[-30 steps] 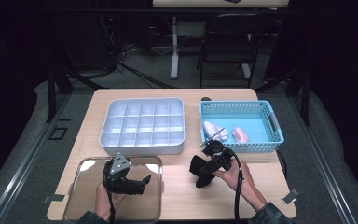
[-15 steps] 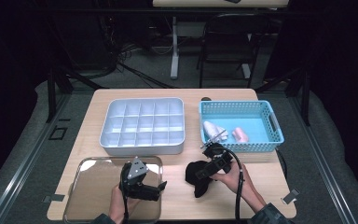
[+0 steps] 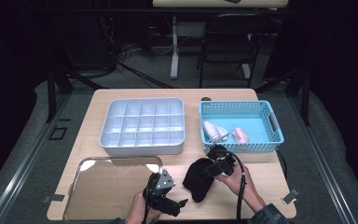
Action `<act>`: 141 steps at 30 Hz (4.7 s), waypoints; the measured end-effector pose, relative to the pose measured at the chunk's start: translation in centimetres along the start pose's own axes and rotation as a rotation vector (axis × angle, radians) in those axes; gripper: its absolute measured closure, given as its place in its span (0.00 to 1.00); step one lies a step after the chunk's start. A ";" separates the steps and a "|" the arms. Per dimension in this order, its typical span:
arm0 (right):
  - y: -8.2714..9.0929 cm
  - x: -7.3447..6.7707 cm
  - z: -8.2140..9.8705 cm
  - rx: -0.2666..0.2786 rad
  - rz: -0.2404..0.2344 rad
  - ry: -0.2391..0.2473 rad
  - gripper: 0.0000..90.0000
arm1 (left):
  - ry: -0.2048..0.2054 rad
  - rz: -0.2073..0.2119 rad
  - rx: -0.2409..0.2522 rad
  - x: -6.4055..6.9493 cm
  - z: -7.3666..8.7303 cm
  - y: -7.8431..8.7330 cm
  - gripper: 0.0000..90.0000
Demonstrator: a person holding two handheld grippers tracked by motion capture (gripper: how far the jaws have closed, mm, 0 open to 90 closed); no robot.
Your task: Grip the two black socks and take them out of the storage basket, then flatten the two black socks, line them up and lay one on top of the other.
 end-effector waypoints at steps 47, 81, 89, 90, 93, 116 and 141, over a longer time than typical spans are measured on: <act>-1.3 5.1 0.0 0.022 0.036 -0.165 0.93 | -0.026 -0.021 -0.094 0.7 -1.4 -4.2 0.96; 1.0 -1.4 -1.3 0.110 -0.138 -0.023 0.95 | 0.054 -0.099 -0.073 -2.8 -1.3 -0.1 0.39; -0.3 -2.0 -1.6 0.087 -0.159 0.016 0.72 | 0.065 -0.122 -0.060 -3.8 -1.8 0.5 0.40; 0.2 -2.0 -1.6 0.118 -0.168 0.014 0.69 | 0.065 -0.117 -0.063 -3.8 -1.9 0.4 0.41; 1.4 -1.4 -1.3 0.185 -0.160 -0.012 0.62 | 0.058 -0.109 -0.072 -3.6 -2.4 -0.3 0.43; -1.7 1.8 -0.2 -0.025 0.116 -0.138 0.53 | -0.045 -0.095 -0.164 -2.0 -4.3 -5.3 0.77; 0.2 2.3 0.9 0.033 0.152 -0.151 0.80 | 0.101 -0.003 0.097 -4.3 -3.5 0.4 0.96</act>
Point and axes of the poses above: each handheld gripper's, and its own axes: y roughly backward along the jaws, z roughly out of its underside, x roughly to its right, the point moved 6 cm from there along -y, roughly forward along the jaws, and after that the axes turned 13 degrees about -x, right-handed, at the moved point
